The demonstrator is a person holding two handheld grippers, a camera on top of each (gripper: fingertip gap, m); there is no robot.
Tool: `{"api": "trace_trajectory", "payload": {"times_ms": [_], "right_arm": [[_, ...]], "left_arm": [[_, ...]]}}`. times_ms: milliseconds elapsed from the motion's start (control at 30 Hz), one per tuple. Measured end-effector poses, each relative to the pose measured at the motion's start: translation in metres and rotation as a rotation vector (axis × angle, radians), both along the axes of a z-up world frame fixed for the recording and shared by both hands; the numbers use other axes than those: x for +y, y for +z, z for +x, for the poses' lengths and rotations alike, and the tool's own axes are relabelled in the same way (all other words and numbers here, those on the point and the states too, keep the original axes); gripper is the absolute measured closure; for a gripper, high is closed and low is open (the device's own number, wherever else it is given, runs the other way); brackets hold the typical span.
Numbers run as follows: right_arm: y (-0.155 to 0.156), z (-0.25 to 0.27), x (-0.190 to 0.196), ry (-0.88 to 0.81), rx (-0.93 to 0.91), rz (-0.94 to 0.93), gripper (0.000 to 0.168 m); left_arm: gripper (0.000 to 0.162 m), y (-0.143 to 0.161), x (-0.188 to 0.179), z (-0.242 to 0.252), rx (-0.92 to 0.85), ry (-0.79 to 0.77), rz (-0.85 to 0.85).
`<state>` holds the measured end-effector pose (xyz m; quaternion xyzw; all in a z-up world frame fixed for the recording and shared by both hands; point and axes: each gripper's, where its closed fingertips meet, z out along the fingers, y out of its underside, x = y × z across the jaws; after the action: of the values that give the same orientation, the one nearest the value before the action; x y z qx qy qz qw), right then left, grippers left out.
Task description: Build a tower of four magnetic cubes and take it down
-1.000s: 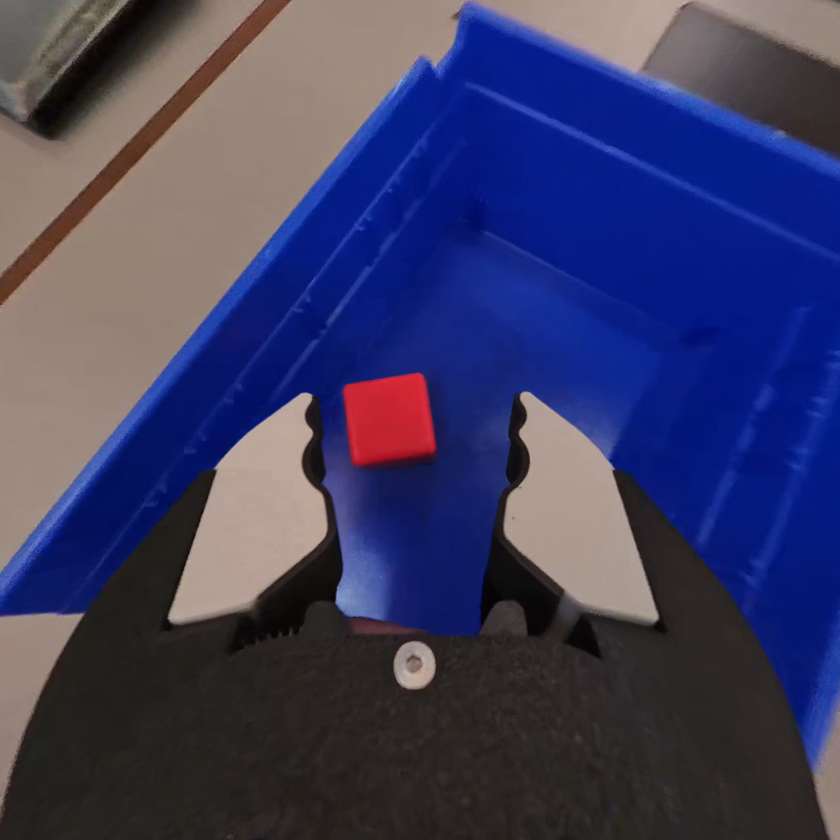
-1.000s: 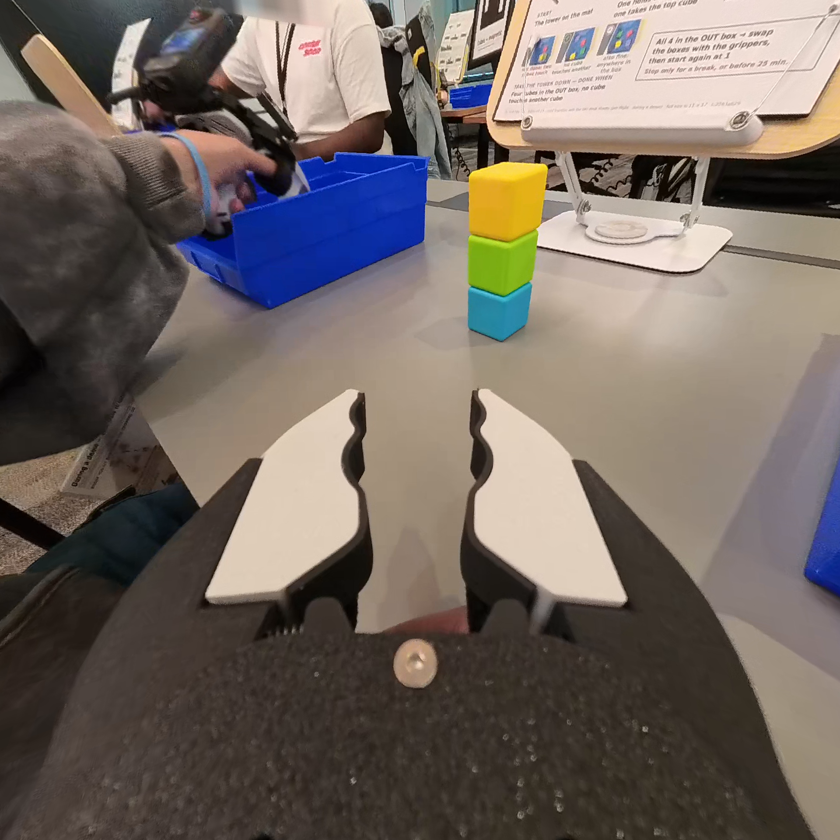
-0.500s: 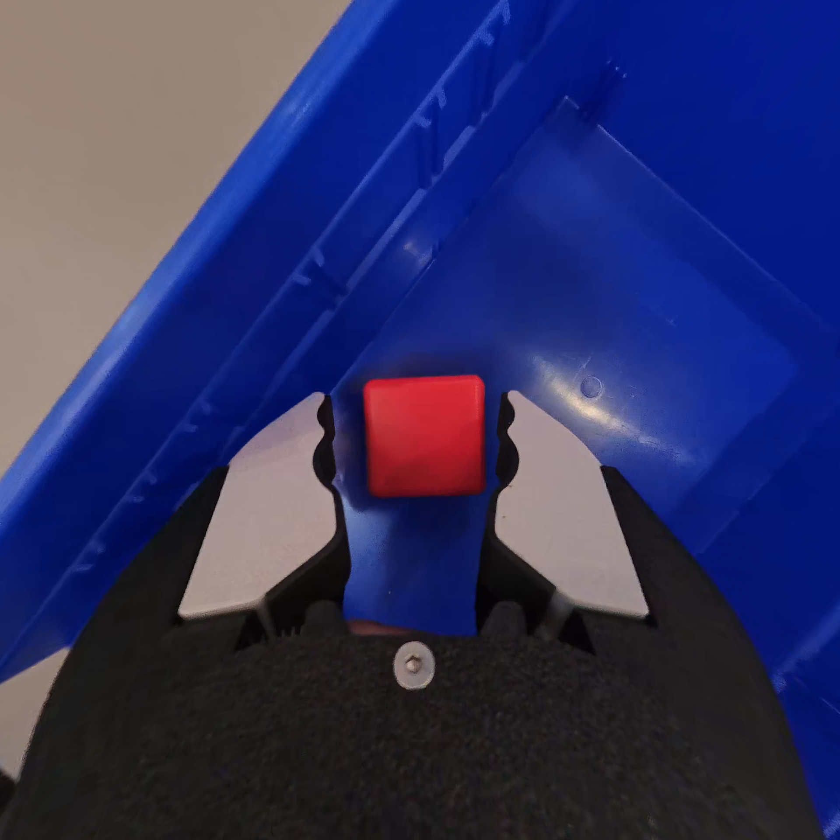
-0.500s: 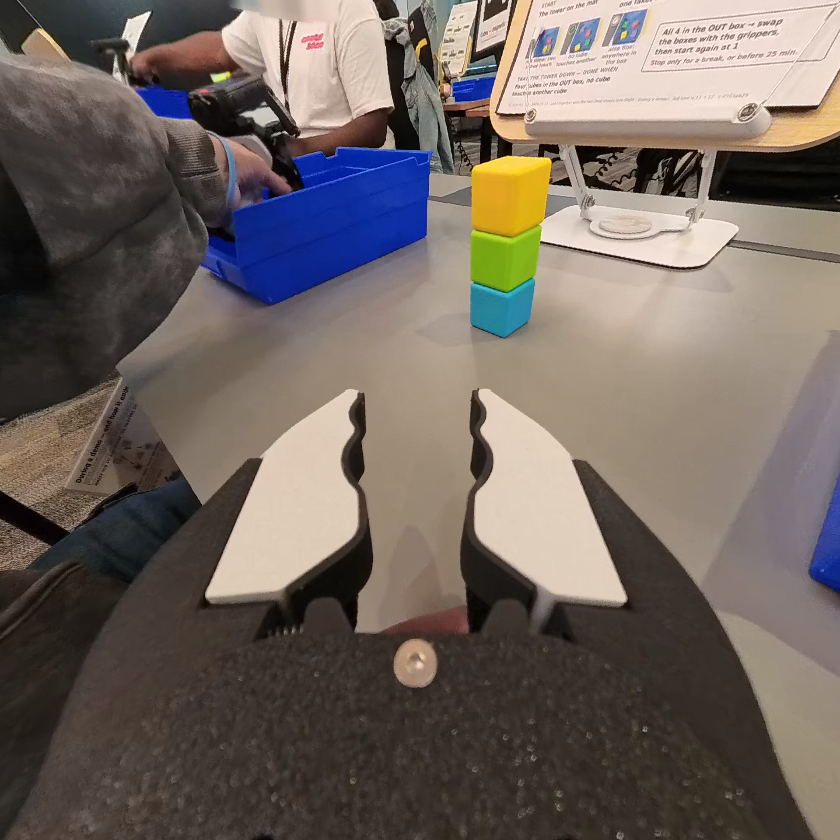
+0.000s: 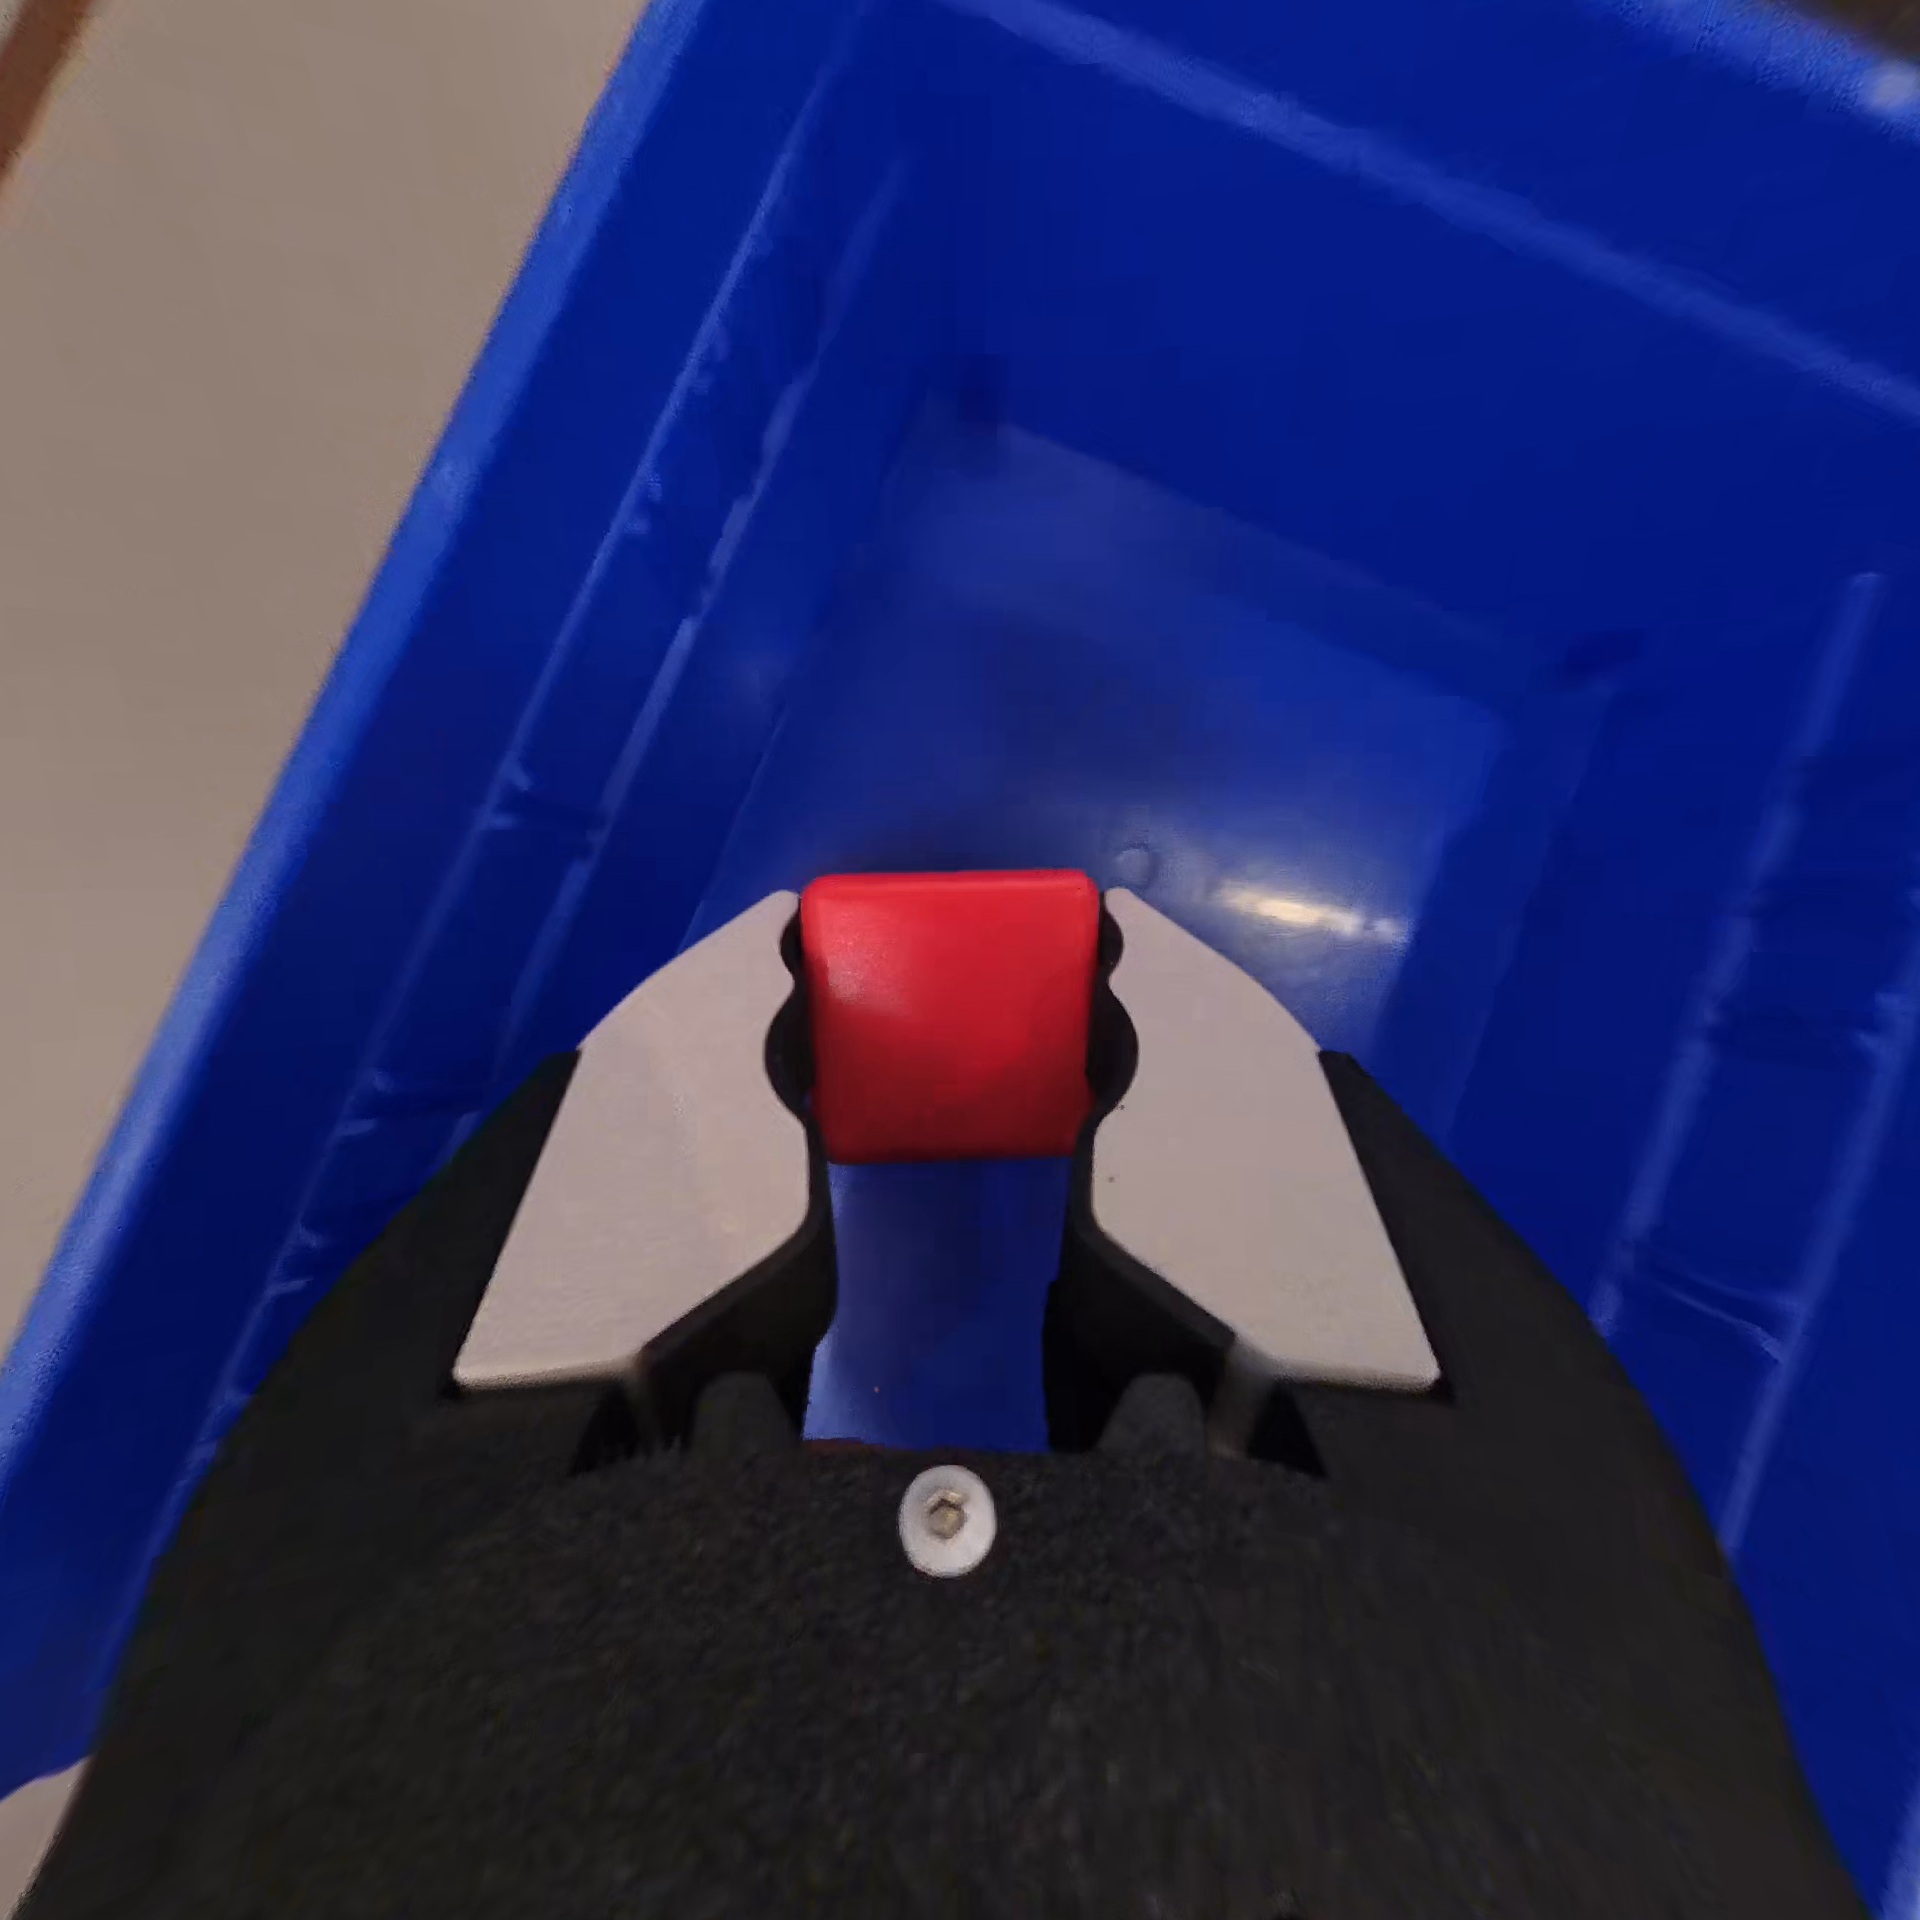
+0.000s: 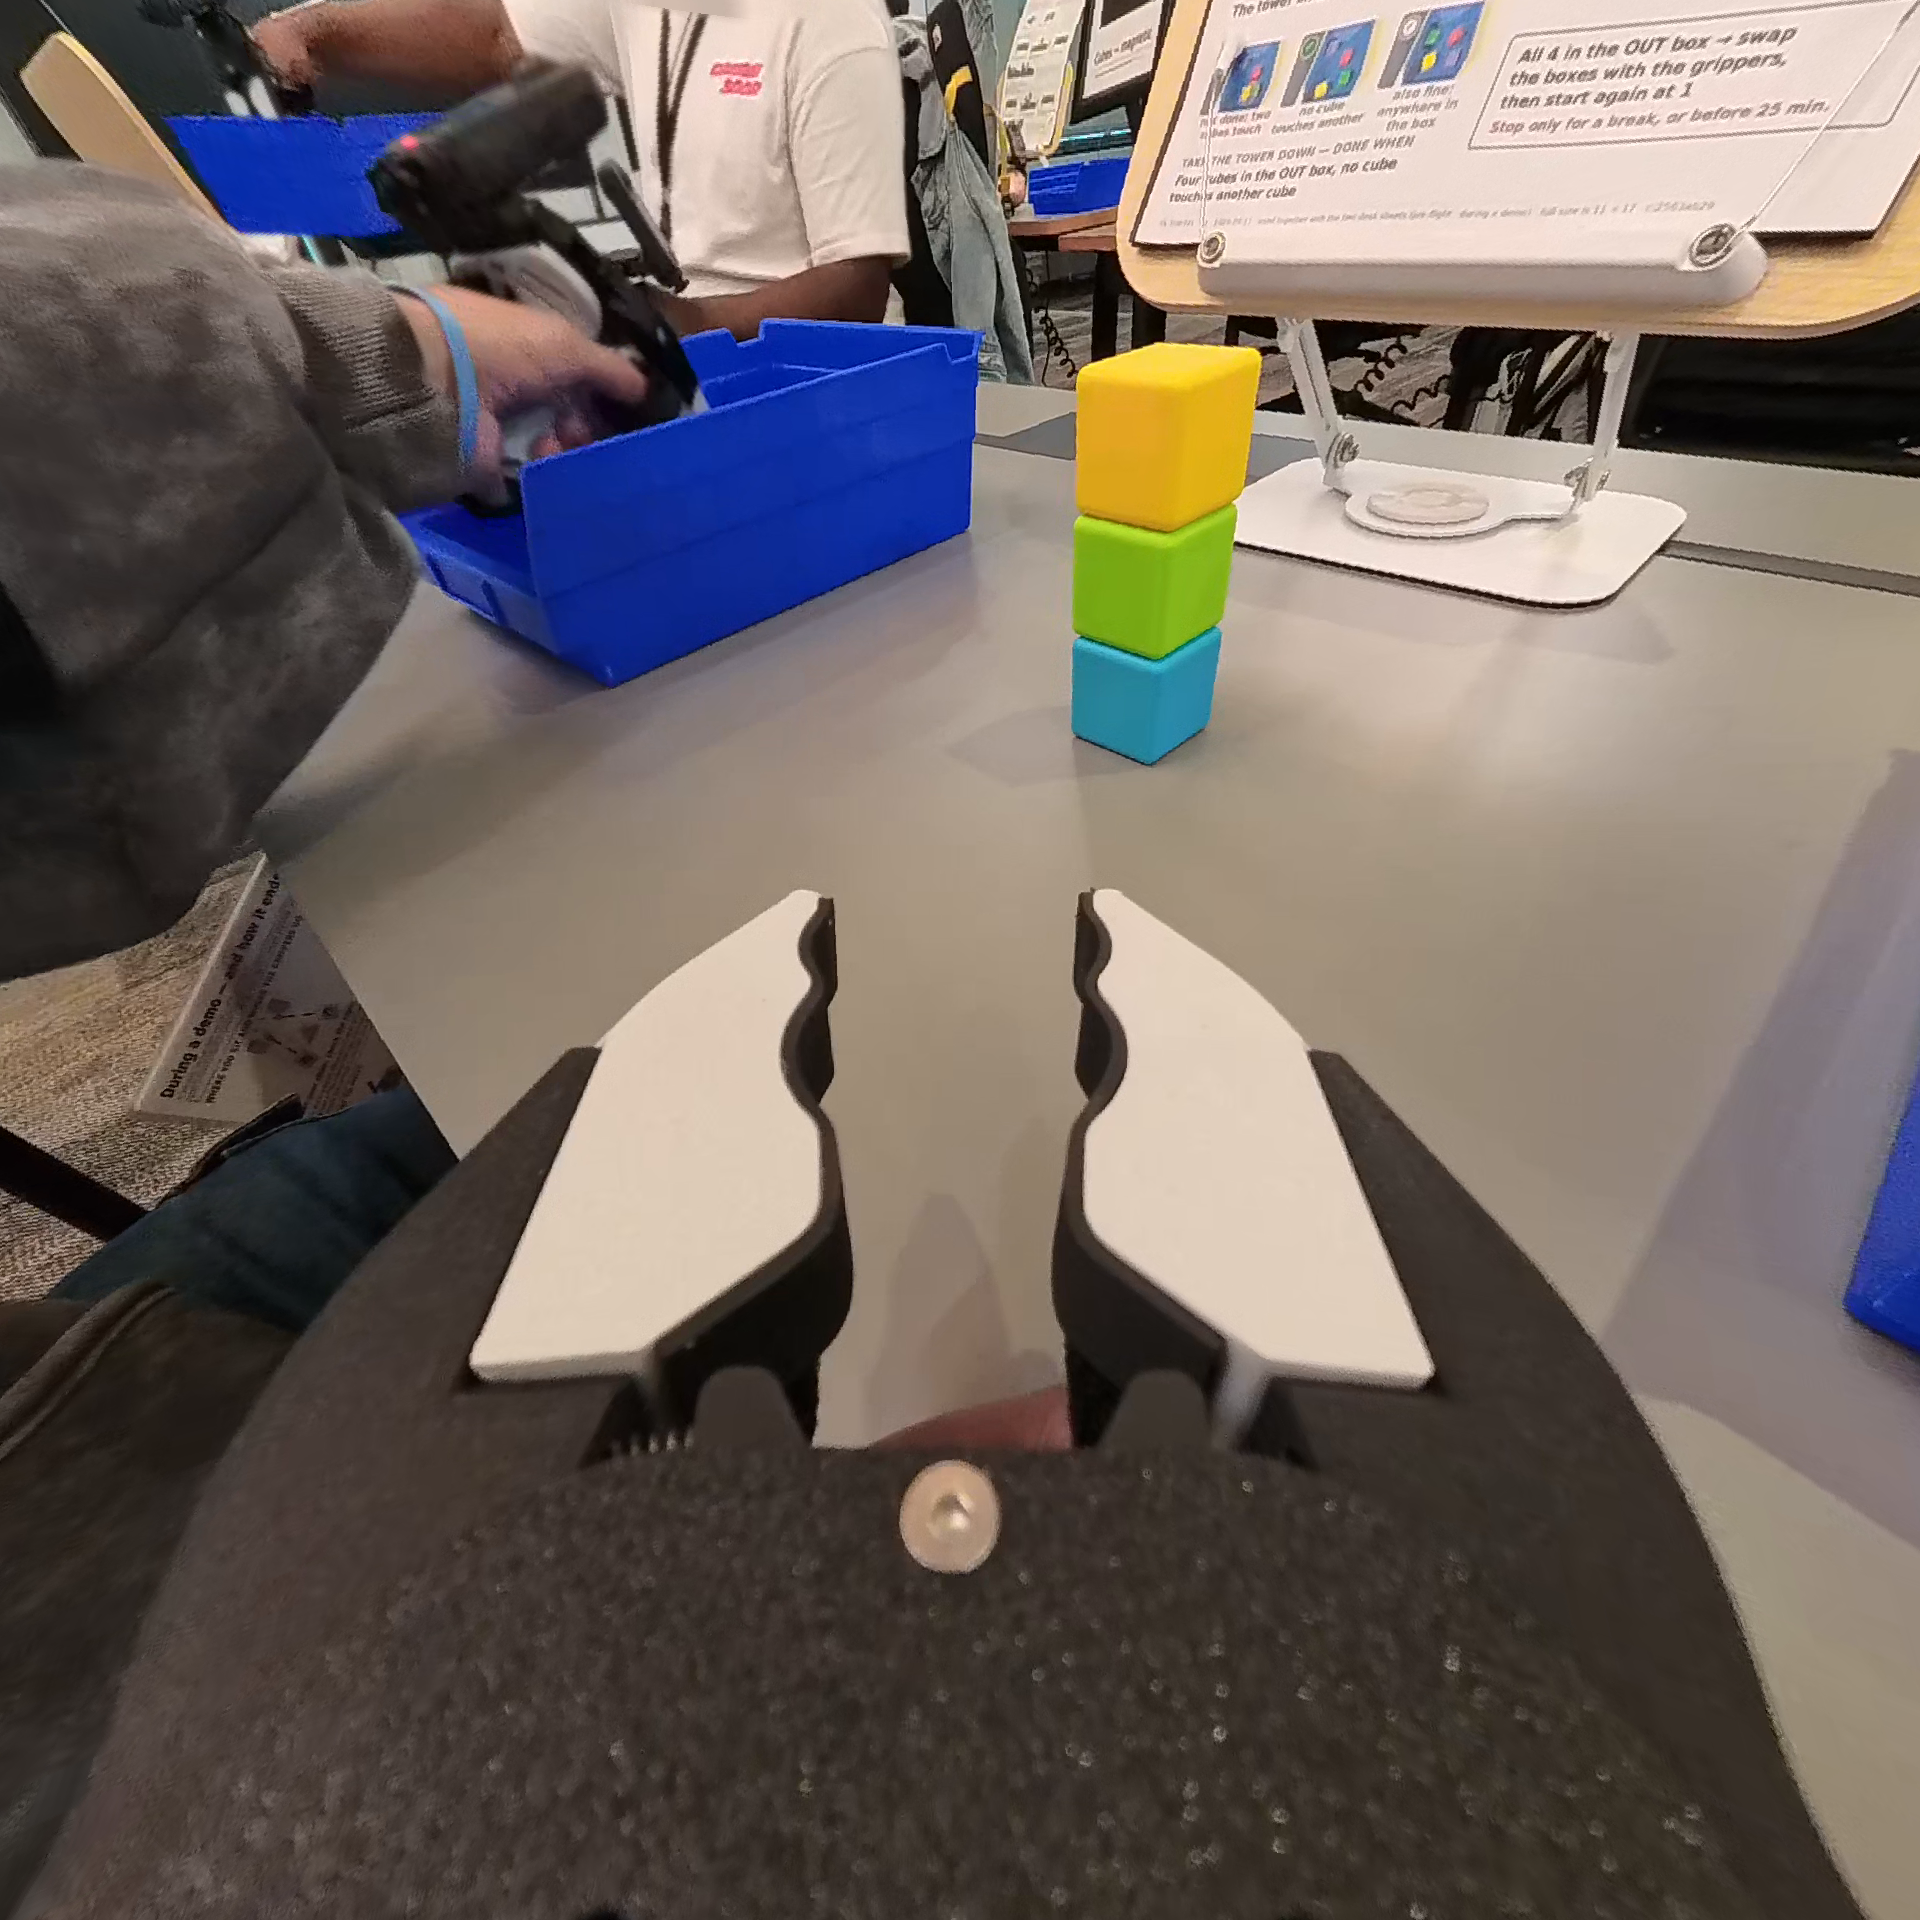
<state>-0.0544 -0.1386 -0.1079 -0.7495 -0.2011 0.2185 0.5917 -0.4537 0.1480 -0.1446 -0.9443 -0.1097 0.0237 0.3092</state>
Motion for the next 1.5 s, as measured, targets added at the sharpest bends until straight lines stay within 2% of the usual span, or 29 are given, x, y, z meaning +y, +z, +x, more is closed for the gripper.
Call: {"api": "trace_trajectory", "payload": {"times_ms": [167, 333, 433, 533, 600, 700, 900, 1067, 1300, 1500], "right_arm": [[-0.001, -0.001, 0.0, 0.002, -0.006, -0.003, 0.124], [-0.002, -0.002, 0.0, 0.005, -0.012, -0.013, 0.124], [-0.002, -0.002, 0.0, 0.005, -0.01, -0.015, 0.125], [-0.002, -0.002, 0.0, 0.006, -0.013, -0.012, 0.125], [-0.002, -0.002, 0.0, 0.007, -0.017, -0.01, 0.125], [-0.003, -0.003, 0.0, 0.008, -0.02, -0.013, 0.125], [-0.002, -0.002, 0.001, 0.008, -0.012, -0.014, 0.125], [-0.002, -0.001, 0.001, 0.007, -0.008, -0.012, 0.125], [-0.003, -0.001, 0.002, 0.01, -0.005, -0.021, 0.125], [-0.003, -0.001, 0.002, 0.011, 0.0, -0.029, 0.125]], "left_arm": [[0.113, 0.07, 0.012, 0.051, 0.023, -0.262, 0.218], [0.113, 0.143, 0.005, 0.143, 0.029, -0.662, 0.362], [0.113, 0.166, -0.015, 0.206, 0.032, -0.95, 0.386], [0.113, 0.175, -0.036, 0.259, -0.041, -1.192, 0.357], [0.113, 0.177, -0.053, 0.29, -0.075, -1.36, 0.33], [0.113, 0.165, -0.07, 0.32, 0.009, -1.562, 0.25], [0.113, 0.127, -0.086, 0.349, 0.133, -1.807, 0.019], [0.113, 0.108, -0.094, 0.36, 0.158, -1.932, -0.088], [0.113, 0.086, -0.087, 0.364, 0.166, -1.98, -0.167], [0.113, 0.086, -0.089, 0.367, 0.126, -2.019, -0.16]]}}
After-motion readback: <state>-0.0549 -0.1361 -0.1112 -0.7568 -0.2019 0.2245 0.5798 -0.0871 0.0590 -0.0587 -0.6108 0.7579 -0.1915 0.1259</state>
